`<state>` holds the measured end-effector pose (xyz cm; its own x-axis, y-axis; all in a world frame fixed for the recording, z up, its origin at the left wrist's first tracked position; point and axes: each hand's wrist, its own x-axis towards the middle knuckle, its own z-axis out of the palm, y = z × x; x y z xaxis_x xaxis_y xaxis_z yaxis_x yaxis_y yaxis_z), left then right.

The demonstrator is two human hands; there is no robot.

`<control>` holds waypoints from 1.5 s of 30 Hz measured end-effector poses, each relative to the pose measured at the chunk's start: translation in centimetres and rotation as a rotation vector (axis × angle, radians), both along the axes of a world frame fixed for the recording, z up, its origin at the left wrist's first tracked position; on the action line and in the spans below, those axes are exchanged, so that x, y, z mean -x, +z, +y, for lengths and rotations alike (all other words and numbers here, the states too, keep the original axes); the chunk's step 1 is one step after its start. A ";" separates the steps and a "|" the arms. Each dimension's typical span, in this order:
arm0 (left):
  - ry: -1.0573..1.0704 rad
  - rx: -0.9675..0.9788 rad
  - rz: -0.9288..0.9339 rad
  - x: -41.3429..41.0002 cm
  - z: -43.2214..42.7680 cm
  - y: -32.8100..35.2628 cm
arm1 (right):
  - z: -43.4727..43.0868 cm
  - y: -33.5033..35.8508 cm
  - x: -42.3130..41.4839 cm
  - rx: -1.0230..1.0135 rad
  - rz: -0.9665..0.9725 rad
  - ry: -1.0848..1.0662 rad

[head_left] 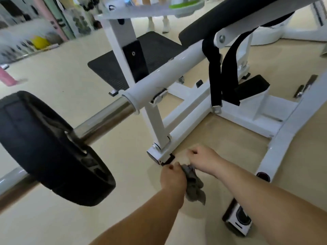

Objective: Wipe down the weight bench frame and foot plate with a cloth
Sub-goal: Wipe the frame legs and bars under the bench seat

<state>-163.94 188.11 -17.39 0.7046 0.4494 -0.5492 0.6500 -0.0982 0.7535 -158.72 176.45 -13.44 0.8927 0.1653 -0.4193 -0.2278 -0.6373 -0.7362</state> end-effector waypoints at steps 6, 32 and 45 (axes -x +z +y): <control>0.353 -0.038 -0.195 -4.1 5.0 -1.6 | 3.5 -3.5 -1.7 -0.101 -0.070 -0.108; 0.141 0.257 -0.939 -14.5 5.9 0.2 | 7.3 -1.2 -9.1 -0.350 -0.303 -0.142; 0.151 0.331 -0.728 -13.0 5.0 -2.9 | 7.9 -2.2 -8.5 -0.315 -0.265 -0.158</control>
<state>-150.91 193.11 -20.27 0.8810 0.4630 -0.0978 -0.0260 0.2538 0.9669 -150.20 184.36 -15.65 0.9873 0.1007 -0.1230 -0.0814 -0.3446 -0.9352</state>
